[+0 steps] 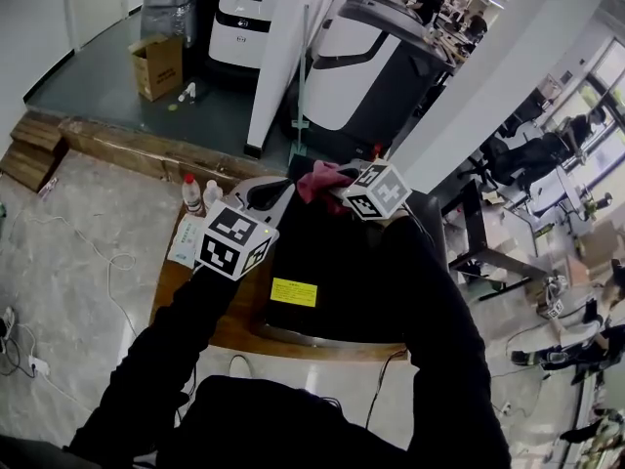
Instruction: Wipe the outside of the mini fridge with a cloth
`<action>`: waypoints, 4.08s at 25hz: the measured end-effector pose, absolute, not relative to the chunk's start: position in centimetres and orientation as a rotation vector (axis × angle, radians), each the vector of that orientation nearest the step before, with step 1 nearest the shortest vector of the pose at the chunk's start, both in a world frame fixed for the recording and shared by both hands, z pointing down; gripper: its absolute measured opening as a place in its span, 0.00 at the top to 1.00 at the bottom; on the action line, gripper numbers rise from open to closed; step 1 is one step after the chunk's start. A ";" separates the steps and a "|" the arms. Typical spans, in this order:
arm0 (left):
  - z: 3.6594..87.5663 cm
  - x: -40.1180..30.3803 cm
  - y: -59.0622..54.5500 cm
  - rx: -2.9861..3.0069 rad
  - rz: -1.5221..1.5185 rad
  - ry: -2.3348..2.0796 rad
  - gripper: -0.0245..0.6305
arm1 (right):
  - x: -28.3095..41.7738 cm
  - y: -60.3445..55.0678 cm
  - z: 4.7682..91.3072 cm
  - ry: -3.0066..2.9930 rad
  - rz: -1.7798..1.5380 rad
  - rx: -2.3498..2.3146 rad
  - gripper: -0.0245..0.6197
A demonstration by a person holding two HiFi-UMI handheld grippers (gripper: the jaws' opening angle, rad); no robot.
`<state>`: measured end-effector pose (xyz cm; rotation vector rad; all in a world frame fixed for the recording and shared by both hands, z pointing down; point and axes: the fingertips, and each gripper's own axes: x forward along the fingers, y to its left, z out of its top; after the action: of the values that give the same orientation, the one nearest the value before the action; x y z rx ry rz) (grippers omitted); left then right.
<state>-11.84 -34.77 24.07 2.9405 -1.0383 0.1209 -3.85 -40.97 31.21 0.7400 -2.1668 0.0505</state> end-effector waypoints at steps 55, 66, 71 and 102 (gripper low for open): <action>16.8 12.4 -20.9 2.945 0.044 -1.235 0.95 | 17.7 -29.2 21.7 -2.205 -0.117 0.685 0.88; 19.6 15.5 -22.6 2.904 0.115 -1.241 0.95 | 22.2 -37.7 30.6 -2.107 0.035 0.724 0.88; 20.0 15.3 -22.6 2.886 0.130 -1.269 0.95 | 21.6 -36.4 30.6 -2.137 -0.007 0.668 0.88; 19.8 11.6 -8.3 2.933 0.118 -1.174 0.95 | 13.0 -7.3 30.6 -2.074 -0.069 0.307 0.89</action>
<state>11.58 -8.33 19.83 2.9334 -1.1744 0.1183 13.04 -7.27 30.57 0.3068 -2.0738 -0.0687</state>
